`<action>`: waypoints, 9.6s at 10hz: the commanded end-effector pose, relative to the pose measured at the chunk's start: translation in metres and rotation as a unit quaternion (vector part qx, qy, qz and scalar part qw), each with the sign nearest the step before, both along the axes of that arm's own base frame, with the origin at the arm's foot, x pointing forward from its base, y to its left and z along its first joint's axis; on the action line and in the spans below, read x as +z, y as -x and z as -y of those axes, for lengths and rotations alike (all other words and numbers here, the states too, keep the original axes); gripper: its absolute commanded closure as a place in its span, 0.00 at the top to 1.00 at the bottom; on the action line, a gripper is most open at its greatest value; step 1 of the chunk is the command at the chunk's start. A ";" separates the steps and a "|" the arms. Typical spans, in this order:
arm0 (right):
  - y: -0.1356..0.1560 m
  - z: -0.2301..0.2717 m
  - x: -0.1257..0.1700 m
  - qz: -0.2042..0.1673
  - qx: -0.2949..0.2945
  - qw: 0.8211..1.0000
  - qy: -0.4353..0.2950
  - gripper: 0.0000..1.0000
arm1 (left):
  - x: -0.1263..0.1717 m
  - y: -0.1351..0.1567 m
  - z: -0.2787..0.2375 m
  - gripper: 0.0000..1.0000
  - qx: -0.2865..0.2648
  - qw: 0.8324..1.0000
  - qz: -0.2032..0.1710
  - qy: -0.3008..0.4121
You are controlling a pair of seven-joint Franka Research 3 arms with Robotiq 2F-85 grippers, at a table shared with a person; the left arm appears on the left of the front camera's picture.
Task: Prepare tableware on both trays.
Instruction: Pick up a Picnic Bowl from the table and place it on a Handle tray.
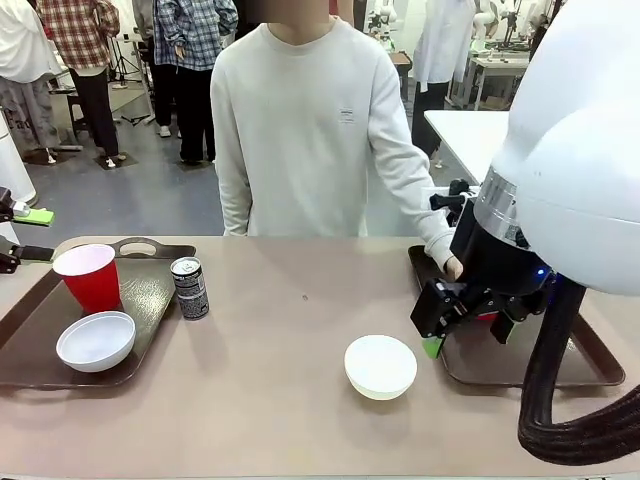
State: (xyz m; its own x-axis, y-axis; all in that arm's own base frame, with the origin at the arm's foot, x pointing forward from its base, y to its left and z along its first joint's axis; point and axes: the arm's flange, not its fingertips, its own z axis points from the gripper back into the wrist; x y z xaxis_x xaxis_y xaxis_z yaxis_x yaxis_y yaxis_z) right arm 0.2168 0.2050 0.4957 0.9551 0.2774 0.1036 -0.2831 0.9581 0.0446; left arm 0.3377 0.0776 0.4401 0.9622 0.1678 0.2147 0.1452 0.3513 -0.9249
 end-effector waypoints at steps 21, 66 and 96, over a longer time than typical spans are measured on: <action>-0.120 -0.019 -0.163 0.003 -0.018 1.000 -0.002 0.00 | 0.001 -0.001 0.000 0.72 0.002 1.000 0.007 0.009; -0.143 0.192 -0.097 -0.025 -0.091 0.995 -0.027 1.00 | 0.001 -0.001 0.000 0.72 0.002 1.000 0.007 0.009; -0.032 0.271 -0.045 -0.083 -0.133 0.865 -0.477 1.00 | 0.001 -0.001 0.000 0.72 0.002 1.000 0.007 0.009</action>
State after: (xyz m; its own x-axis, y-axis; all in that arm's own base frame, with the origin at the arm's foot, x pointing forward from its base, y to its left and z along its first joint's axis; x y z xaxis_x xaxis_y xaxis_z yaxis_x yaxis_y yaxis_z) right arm 0.2790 -0.0869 0.4741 0.9960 -0.0891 -0.0061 0.0465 0.4592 0.8871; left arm 0.3382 0.0771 0.4399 0.9627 0.1663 0.2135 0.1440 0.3531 -0.9245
